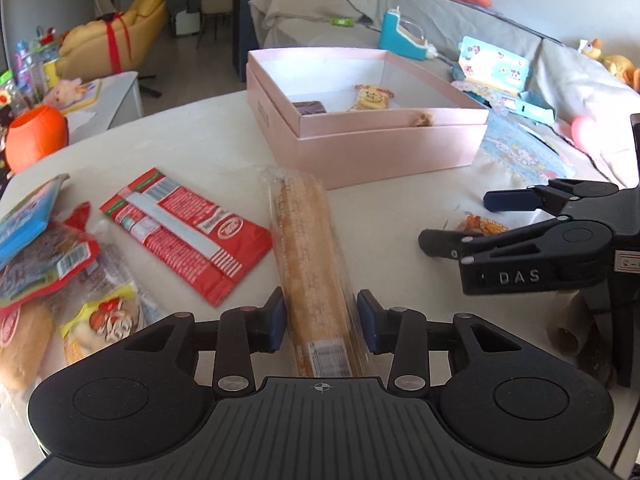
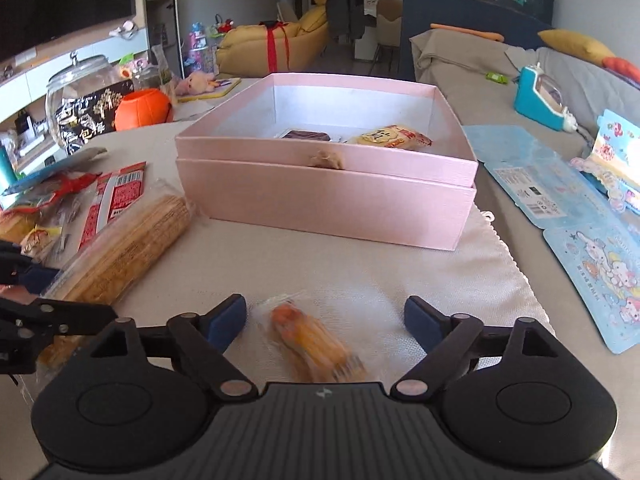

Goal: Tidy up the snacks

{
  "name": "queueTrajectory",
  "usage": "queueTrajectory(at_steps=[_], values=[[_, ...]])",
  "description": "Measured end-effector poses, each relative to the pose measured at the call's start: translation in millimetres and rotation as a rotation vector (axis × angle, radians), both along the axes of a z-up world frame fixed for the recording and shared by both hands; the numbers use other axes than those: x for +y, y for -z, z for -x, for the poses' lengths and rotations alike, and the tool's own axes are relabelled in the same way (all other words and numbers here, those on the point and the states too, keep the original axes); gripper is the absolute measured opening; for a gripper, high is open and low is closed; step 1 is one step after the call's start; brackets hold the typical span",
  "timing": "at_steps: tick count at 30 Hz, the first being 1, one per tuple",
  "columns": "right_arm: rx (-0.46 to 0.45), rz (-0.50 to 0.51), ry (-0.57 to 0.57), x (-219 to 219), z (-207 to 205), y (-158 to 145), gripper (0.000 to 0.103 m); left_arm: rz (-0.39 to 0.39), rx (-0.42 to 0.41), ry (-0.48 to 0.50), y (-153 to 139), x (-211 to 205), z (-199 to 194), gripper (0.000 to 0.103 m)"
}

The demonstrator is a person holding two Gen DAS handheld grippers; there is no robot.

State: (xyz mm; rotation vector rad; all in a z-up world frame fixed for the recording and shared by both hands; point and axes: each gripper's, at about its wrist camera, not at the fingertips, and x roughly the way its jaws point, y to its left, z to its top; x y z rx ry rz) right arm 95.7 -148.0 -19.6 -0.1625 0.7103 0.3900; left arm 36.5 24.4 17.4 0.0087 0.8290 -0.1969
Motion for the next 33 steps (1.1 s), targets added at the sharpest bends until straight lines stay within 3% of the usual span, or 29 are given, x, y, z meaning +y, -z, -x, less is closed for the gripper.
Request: queueTrajectory(at_steps=[5, 14, 18, 21, 23, 25, 30, 33], values=[[0.035, 0.003, -0.048, 2, -4, 1, 0.103, 0.029, -0.002, 0.008, 1, 1, -13, 0.047], [0.063, 0.004, -0.110, -2, 3, -3, 0.101, 0.028, -0.001, 0.004, 1, 1, 1, 0.044], [0.050, 0.017, -0.127, -1, 14, -7, 0.085, 0.037, 0.004, -0.008, 0, 2, 3, 0.044], [0.063, 0.016, -0.142, -2, 20, -13, 0.058, 0.053, 0.001, -0.015, 1, 5, 3, 0.044], [0.077, 0.013, -0.137, -4, 22, -17, 0.033, 0.067, -0.007, -0.012, 2, 7, 4, 0.044], [0.091, -0.006, -0.126, -8, 24, -22, 0.025, 0.098, -0.016, -0.014, 4, 12, 5, 0.044], [0.074, -0.047, -0.105, -16, 30, -32, 0.018, 0.180, -0.013, -0.022, 5, 25, 7, 0.043], [0.063, -0.070, -0.104, -19, 33, -37, 0.017, 0.219, -0.009, -0.060, 5, 30, 11, 0.034]])
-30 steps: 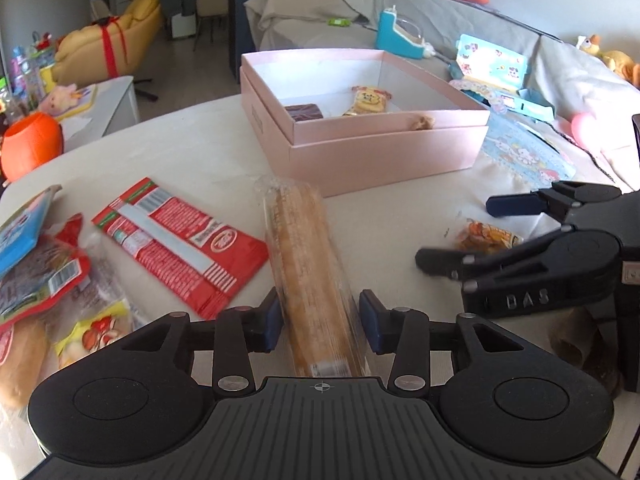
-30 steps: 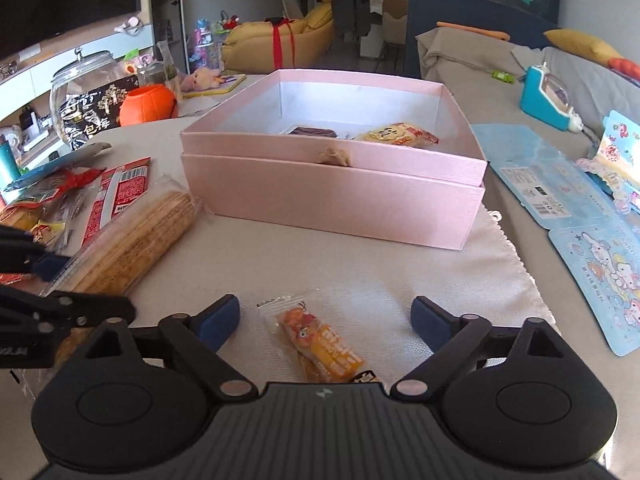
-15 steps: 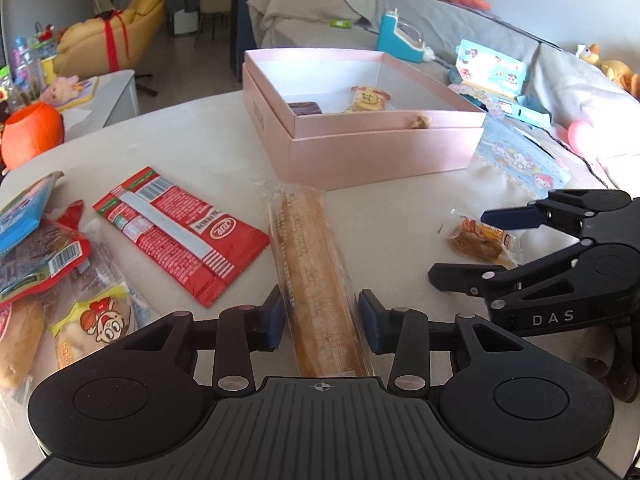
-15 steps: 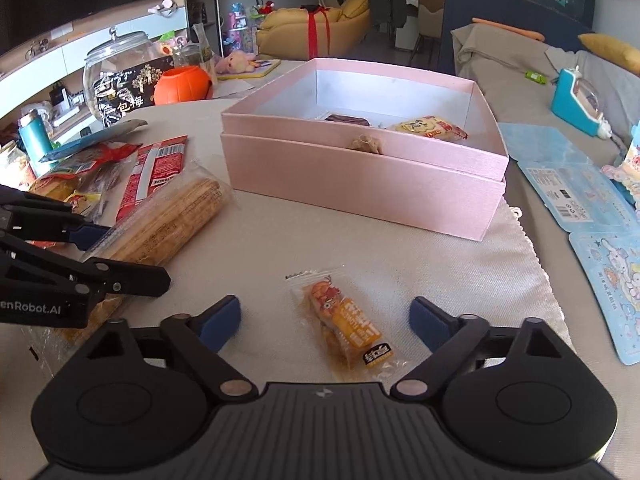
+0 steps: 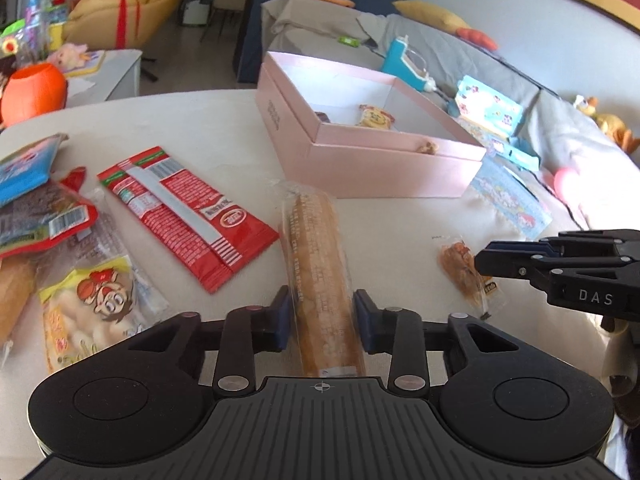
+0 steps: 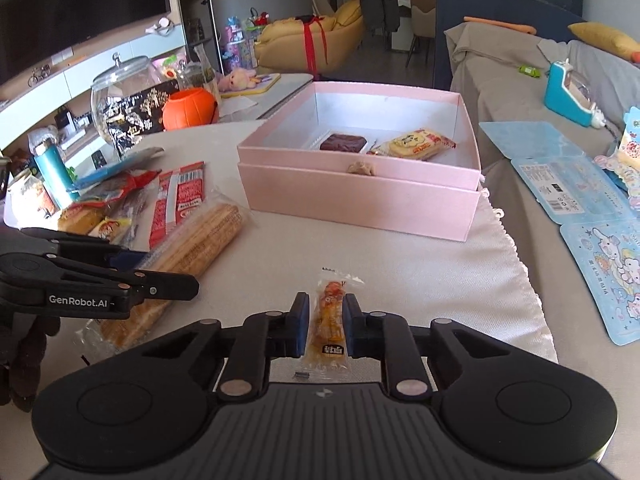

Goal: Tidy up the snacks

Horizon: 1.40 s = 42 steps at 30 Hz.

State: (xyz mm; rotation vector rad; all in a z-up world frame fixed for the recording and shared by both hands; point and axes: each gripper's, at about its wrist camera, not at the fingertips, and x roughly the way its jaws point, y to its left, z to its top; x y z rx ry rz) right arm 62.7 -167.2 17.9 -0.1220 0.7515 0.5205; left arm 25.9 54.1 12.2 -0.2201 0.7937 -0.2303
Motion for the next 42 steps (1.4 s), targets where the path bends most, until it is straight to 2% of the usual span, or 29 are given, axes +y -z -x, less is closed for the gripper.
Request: queueTrajectory(at_steps=[3, 9, 14, 19, 22, 24, 28, 32, 36, 38, 39, 41, 42], values=[[-0.016, -0.016, 0.002, -3, 3, -3, 0.016, 0.029, -0.005, 0.005, -1, -2, 9, 0.034], [-0.051, 0.031, 0.002, -5, 10, 2, 0.018, -0.038, -0.017, 0.026, -1, -16, 25, 0.034], [-0.035, 0.017, 0.005, 2, 2, 13, 0.036, -0.028, 0.001, 0.005, 0, -16, 23, 0.035], [0.025, -0.026, 0.036, 9, -18, 26, 0.036, -0.032, -0.014, 0.000, 3, -17, 27, 0.037], [0.006, 0.011, 0.032, 17, -16, 25, 0.021, -0.063, -0.031, 0.014, 4, -21, 30, 0.037], [0.017, -0.003, 0.021, 16, -15, 23, 0.020, -0.080, -0.042, 0.025, 4, -24, 32, 0.036], [0.004, -0.041, 0.018, 9, -9, 10, 0.020, -0.027, -0.038, -0.001, -2, -17, 32, 0.033], [-0.068, -0.122, 0.040, -7, -7, -26, 0.020, 0.041, -0.183, 0.004, -41, -9, 33, 0.033], [-0.162, -0.194, 0.061, -11, -25, -74, 0.020, 0.022, -0.337, 0.032, -101, -10, -5, 0.033], [-0.211, -0.203, 0.078, -7, -46, -97, 0.020, -0.008, -0.419, 0.043, -128, -15, -35, 0.033], [-0.219, -0.206, 0.090, -4, -59, -105, 0.020, 0.002, -0.433, 0.047, -138, -16, -58, 0.035], [-0.212, -0.211, 0.117, 2, -89, -119, 0.023, 0.042, -0.368, 0.049, -143, -17, -105, 0.035], [-0.208, -0.204, 0.134, 3, -105, -122, 0.025, 0.066, -0.297, 0.039, -137, -17, -130, 0.034]])
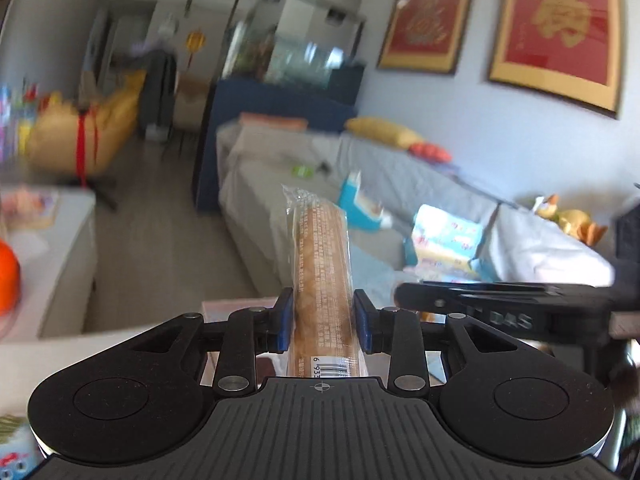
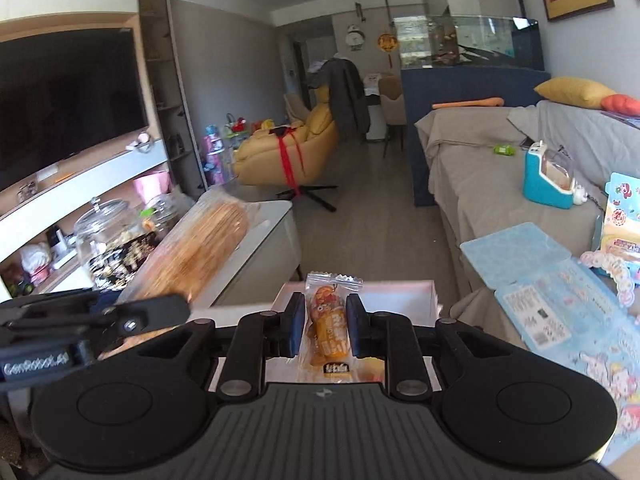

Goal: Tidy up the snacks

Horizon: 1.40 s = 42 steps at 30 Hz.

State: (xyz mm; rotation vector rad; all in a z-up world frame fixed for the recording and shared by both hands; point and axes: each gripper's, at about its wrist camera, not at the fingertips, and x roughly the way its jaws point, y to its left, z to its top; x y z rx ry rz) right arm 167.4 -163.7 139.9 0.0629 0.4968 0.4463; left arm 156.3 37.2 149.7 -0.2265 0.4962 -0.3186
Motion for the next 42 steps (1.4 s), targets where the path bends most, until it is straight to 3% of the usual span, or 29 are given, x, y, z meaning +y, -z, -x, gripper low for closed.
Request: queueTrajectory(at_steps=[2, 3, 7, 13, 18, 23, 28, 29, 32, 36, 42], values=[[0.017, 0.021, 0.066, 0, -20, 2, 0.040, 0.037, 0.069, 0.003, 17, 2, -24, 0.034], [0.023, 0.033, 0.092, 0, -23, 6, 0.043, 0.053, 0.070, 0.006, 25, 5, -24, 0.034], [0.046, 0.062, 0.077, -8, -8, 36, 0.056, 0.031, 0.051, -0.059, 49, 27, 9, 0.034], [0.155, 0.112, -0.050, 10, 10, 80, 0.057, -0.077, 0.106, -0.159, 84, 71, 88, 0.034], [0.256, 0.099, -0.249, 70, 19, 105, 0.063, -0.081, 0.116, -0.360, 92, 122, 157, 0.034], [0.247, 0.188, -0.351, 147, 34, 124, 0.067, -0.012, 0.178, -0.476, 100, 161, 198, 0.034], [0.213, 0.273, -0.341, 195, 43, 144, 0.068, -0.018, 0.194, -0.468, 110, 159, 217, 0.034], [0.202, 0.290, -0.339, 197, 47, 144, 0.064, -0.020, 0.193, -0.462, 112, 157, 221, 0.034], [0.172, 0.348, -0.361, 192, 66, 143, 0.057, -0.009, 0.193, -0.416, 114, 147, 223, 0.034], [0.176, 0.360, -0.361, 156, 92, 141, 0.056, -0.031, 0.181, -0.356, 115, 127, 216, 0.034], [0.193, 0.328, -0.224, 86, 106, 140, 0.057, -0.099, 0.188, -0.382, 117, 102, 193, 0.034]])
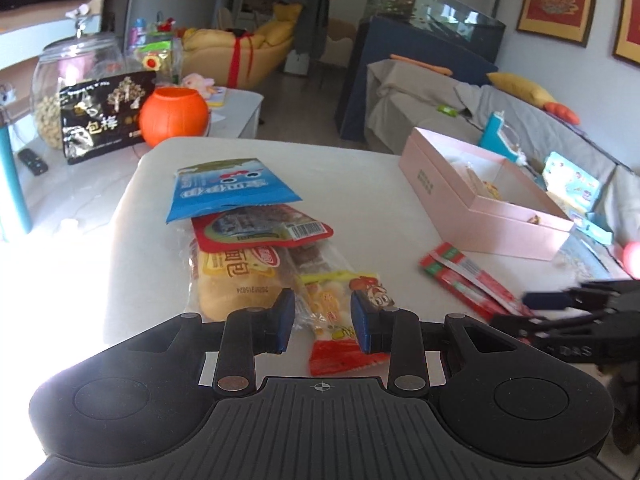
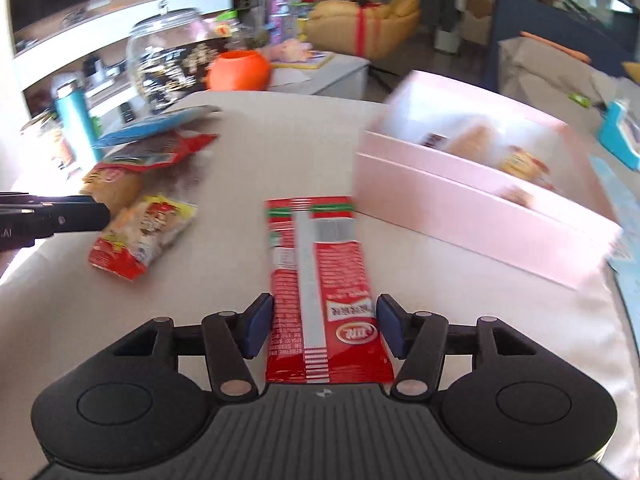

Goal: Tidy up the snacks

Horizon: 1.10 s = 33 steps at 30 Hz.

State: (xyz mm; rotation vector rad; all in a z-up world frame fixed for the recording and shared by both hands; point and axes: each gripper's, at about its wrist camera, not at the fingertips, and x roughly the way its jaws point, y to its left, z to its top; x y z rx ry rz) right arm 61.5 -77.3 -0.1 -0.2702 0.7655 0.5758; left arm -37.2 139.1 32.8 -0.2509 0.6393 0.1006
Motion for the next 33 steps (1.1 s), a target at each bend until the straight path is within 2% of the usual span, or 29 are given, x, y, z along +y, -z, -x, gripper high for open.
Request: queueTrajectory(at_steps=[2, 5, 10, 12, 17, 20, 21, 24, 29, 33], values=[[0.003, -0.023, 0.035, -17, -1, 1, 0.057, -0.007, 0.009, -0.022, 1, -2, -9, 0.034], [-0.031, -0.025, 0.074, -32, 0, 5, 0.058, -0.062, 0.041, -0.038, 4, -12, -23, 0.034], [-0.063, -0.062, 0.093, -36, 2, 14, 0.066, -0.140, 0.052, 0.002, 10, -30, -38, 0.039], [-0.072, -0.065, 0.093, -36, 4, 15, 0.067, -0.145, 0.049, 0.043, 10, -35, -43, 0.039], [-0.046, -0.102, 0.072, -40, 1, 15, 0.076, -0.137, 0.047, 0.199, 10, -53, -48, 0.039], [-0.044, -0.111, 0.072, -40, 1, 14, 0.077, -0.142, 0.055, 0.262, 10, -61, -43, 0.040], [-0.043, -0.113, 0.074, -40, 1, 14, 0.077, -0.167, 0.056, 0.263, 9, -63, -42, 0.044], [-0.044, -0.113, 0.078, -40, 2, 14, 0.077, -0.214, 0.063, 0.225, 7, -60, -36, 0.043], [-0.047, -0.104, 0.078, -38, 3, 15, 0.078, -0.249, 0.083, 0.138, 5, -45, -31, 0.042], [-0.046, -0.107, 0.078, -38, 3, 15, 0.079, -0.245, 0.116, 0.113, 8, -37, -30, 0.040]])
